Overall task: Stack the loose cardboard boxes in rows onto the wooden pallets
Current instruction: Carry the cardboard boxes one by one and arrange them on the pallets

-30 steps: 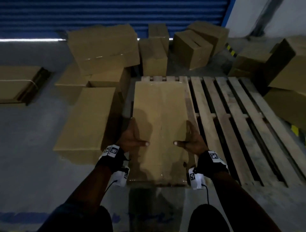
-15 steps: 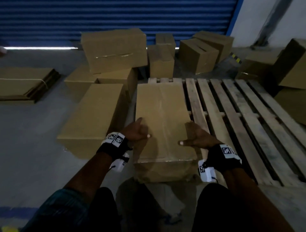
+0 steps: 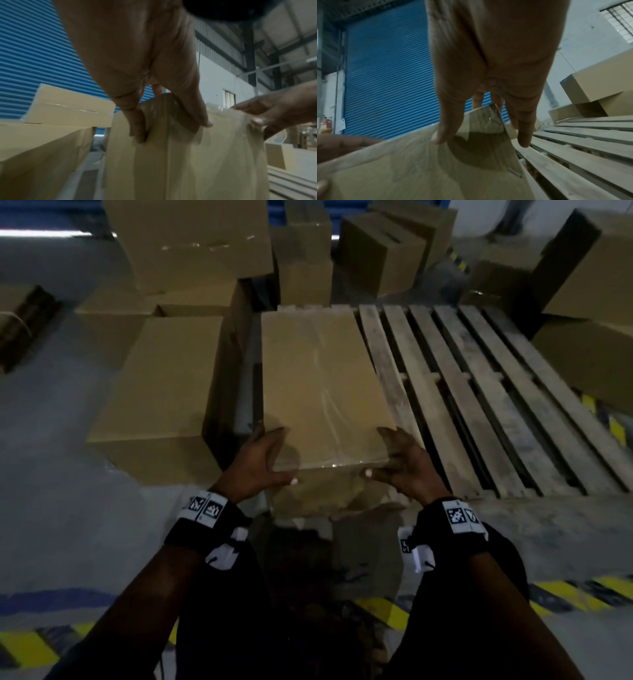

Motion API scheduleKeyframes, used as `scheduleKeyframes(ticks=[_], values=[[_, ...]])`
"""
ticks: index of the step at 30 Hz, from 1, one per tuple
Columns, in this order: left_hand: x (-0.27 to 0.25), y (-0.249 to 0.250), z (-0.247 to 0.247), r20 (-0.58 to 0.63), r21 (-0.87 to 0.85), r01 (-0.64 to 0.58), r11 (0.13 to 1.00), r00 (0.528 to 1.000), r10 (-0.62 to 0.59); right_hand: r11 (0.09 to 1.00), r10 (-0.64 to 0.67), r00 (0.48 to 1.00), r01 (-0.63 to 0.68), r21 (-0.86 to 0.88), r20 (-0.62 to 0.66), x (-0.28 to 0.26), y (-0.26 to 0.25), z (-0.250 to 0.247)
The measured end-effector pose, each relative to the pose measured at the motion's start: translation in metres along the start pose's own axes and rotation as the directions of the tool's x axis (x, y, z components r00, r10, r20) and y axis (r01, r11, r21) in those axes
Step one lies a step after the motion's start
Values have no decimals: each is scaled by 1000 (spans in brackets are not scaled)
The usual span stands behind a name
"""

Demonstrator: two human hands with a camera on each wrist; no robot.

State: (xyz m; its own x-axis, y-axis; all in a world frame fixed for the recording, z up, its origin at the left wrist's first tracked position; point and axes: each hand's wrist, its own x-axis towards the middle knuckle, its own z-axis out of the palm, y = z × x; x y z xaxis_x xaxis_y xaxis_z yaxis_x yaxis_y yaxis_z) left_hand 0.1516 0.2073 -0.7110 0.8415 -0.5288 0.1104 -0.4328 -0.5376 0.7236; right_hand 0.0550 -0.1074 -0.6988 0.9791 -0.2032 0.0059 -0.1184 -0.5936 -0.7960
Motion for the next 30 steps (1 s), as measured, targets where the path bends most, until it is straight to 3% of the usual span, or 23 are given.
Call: scheduleKeyframes(ticks=[5, 10, 18, 22, 30], values=[[5, -7, -9, 4, -59, 6, 998, 1000, -5, 988, -62, 994, 48, -150, -93, 8, -13, 14], [2, -9, -22, -1, -80, -22, 997, 1000, 22, 965, -100, 993, 80, -249, -70, 15, -16, 23], [-5, -12, -15, -51, -73, -43, 996, 998, 40, 973, -105, 986, 75, -218, -130, 8, -19, 28], [-4, -15, -12, -18, -67, -40, 997, 999, 39, 975, -100, 984, 67, -211, -150, 6, -19, 30], [1, -14, -3, -62, -24, -26, 999, 998, 24, 974, -60, 989, 27, -224, -139, 12, -19, 28]])
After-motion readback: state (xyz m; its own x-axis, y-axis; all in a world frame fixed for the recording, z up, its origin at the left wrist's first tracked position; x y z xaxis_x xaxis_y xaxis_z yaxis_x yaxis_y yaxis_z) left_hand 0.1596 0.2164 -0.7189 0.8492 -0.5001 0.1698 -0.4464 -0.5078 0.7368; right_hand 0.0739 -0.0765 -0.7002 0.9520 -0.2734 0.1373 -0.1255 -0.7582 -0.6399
